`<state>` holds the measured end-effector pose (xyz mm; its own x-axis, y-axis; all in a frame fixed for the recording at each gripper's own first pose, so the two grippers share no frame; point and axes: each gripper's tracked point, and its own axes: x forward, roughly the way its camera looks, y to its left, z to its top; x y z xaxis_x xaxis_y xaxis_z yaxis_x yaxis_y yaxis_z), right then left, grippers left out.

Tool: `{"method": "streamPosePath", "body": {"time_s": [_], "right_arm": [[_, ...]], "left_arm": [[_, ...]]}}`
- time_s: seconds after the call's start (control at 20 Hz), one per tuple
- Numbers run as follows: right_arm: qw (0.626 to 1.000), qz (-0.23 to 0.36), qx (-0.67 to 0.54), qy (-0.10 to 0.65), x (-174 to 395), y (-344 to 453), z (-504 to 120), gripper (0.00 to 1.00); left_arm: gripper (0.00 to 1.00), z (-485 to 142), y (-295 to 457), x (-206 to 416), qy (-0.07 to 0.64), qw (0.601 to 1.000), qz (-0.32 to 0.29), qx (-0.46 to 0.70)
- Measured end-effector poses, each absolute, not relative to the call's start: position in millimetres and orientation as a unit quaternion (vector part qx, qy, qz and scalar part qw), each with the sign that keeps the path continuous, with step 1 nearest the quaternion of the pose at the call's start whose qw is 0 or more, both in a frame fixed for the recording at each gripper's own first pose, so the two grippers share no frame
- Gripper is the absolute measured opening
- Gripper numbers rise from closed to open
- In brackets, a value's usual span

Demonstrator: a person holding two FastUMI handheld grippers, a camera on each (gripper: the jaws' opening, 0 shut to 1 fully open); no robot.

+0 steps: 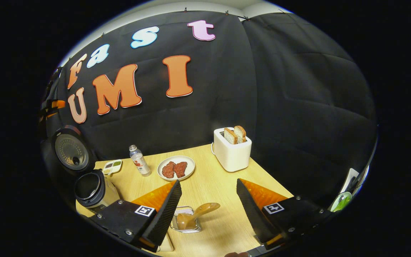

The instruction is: Close the left gripper, press the button to open the rice cooker; take a wooden spoon from the chopstick holder with the right hand, scoop a spoonful of rice and pour it into the rice cooker, then put the wooden spoon back into the chopstick holder.

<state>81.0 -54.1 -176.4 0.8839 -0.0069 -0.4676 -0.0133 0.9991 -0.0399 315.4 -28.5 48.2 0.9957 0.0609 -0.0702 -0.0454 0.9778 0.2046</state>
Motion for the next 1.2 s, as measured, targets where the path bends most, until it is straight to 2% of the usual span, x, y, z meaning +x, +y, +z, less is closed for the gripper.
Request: {"method": "streamPosePath", "body": {"time_s": [0.5, 0.6, 0.95, 1.2], "right_arm": [[0.972, 0.001, -0.005, 0.237, 82.3, -63.3, -168.6, 0.95], [0.972, 0.005, -0.001, 0.234, 82.8, -62.5, -166.1, 0.95], [0.971, 0.032, 0.008, 0.236, 77.7, -60.1, -164.2, 0.95], [0.968, 0.057, 0.006, 0.244, 68.0, -62.9, -167.6, 0.95]], "left_arm": [[1.00, -17.7, 0.3, 338.1, 0.105, 0.988, 0.063, 0.099], [1.00, -38.5, 2.7, 326.4, 0.131, 0.985, 0.067, 0.093], [1.00, -57.7, -30.9, 273.4, 0.126, 0.987, 0.048, 0.092], [1.00, -97.9, -59.9, 224.6, 0.134, 0.984, 0.040, 0.109]]}}
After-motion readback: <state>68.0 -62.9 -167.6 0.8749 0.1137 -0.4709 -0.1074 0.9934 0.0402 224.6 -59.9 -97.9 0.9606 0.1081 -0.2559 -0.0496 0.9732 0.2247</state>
